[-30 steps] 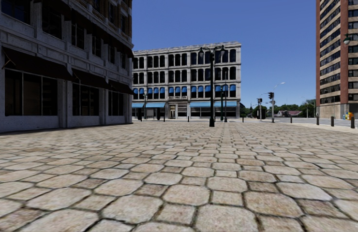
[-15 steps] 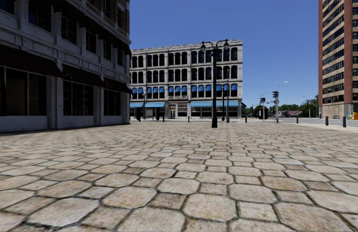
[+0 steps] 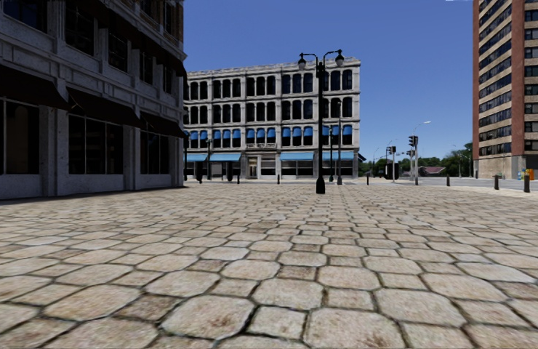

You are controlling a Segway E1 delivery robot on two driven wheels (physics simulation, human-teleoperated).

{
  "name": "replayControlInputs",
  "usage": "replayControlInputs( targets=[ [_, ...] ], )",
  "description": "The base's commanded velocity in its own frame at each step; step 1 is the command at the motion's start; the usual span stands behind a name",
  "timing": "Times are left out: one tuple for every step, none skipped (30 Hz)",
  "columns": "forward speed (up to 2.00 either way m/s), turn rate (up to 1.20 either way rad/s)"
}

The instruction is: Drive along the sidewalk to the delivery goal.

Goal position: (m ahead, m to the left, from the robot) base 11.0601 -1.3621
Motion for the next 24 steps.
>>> replayControlInputs(
  targets=[
    [2.0,-0.23],
    [2.0,-0.23],
    [2.0,-0.23],
    [2.0,-0.26],
    [2.0,-0.28],
    [2.0,-0.28],
    [2.0,-0.28],
    [2.0,-0.29],
    [2.0,-0.29],
    [2.0,-0.29],
    [2.0,-0.29],
    [2.0,-0.29],
    [2.0,-0.28],
    [2.0,-0.27],
    [2.0,-0.27],
    [2.0,-0.25],
    [2.0,-0.18],
    [2.0,-0.05],
    [2.0,0.0],
    [2.0,0.0],
    [2.0,0.0],
    [2.0,0.0],
    [2.0,0.0],
    [2.0,0.0]
  ],
)
